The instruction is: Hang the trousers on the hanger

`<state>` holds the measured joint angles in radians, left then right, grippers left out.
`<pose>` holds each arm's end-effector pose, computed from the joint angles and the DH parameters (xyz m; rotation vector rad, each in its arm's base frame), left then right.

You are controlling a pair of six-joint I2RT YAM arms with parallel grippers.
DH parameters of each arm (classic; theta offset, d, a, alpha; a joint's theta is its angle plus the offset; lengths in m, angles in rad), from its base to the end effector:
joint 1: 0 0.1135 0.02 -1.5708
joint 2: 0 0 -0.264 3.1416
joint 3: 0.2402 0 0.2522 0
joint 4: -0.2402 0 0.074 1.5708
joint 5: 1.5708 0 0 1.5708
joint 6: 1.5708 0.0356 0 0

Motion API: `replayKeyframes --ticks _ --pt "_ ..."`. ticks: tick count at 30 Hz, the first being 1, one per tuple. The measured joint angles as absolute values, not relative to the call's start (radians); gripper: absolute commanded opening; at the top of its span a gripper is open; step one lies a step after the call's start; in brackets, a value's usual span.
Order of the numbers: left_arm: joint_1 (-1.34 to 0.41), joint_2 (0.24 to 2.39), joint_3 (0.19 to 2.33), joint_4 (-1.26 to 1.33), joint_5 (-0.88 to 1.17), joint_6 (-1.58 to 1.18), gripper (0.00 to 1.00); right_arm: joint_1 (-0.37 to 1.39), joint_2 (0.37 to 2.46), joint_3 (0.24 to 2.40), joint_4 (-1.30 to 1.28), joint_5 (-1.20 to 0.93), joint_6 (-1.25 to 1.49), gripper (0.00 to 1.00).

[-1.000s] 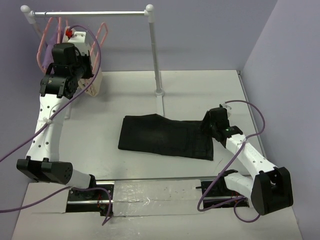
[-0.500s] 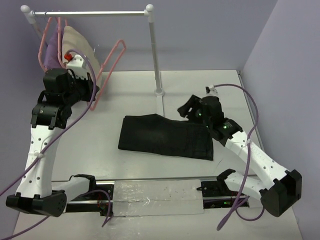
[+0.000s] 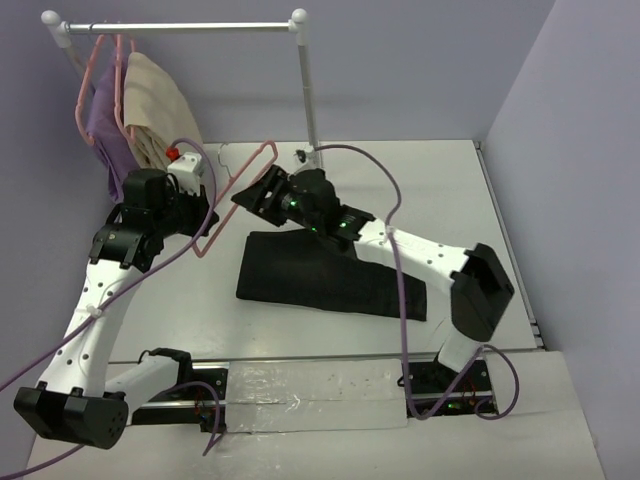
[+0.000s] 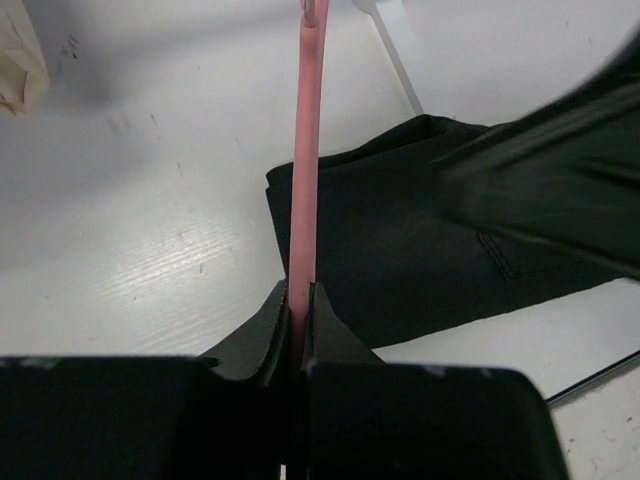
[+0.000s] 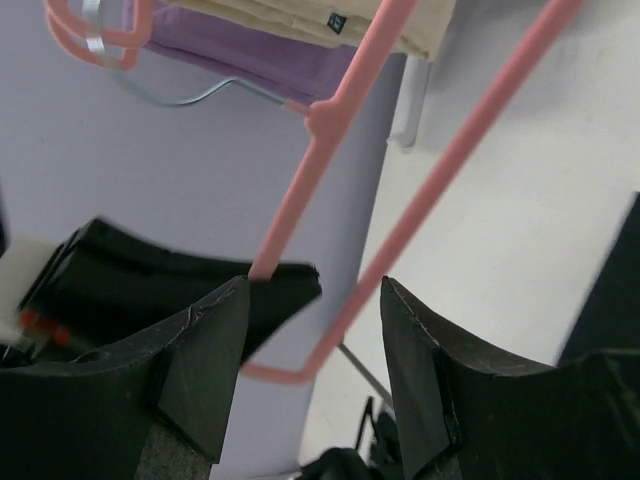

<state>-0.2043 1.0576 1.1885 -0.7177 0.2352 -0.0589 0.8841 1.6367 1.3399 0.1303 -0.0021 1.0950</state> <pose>0.2097 -0.0519 0.3748 0.2937 2.1471 -0.4054 0.2518 0.3073 0.3445 0.2060 1.9630 1.3967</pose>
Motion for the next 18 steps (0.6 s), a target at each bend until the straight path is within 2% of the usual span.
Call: replayKeyframes --ticks 8,10,13,18 --pt "-0.220 1.036 1.133 -0.664 0.236 -0.052 0.00 0.898 1.846 1.444 0.167 -0.049 1.219 0.61" --pt "-0.222 1.036 1.114 -0.656 0.236 -0.045 0.00 0.898 1.860 1.447 0.163 -0.051 1.235 0.60" --pt "-0.222 1.037 1.096 -0.634 0.226 -0.040 0.00 0.899 1.861 1.447 0.167 -0.051 1.247 0.53" --pt "-0.222 1.037 1.091 -0.622 0.216 -0.039 0.00 0.899 1.840 1.393 0.225 -0.043 1.264 0.53"
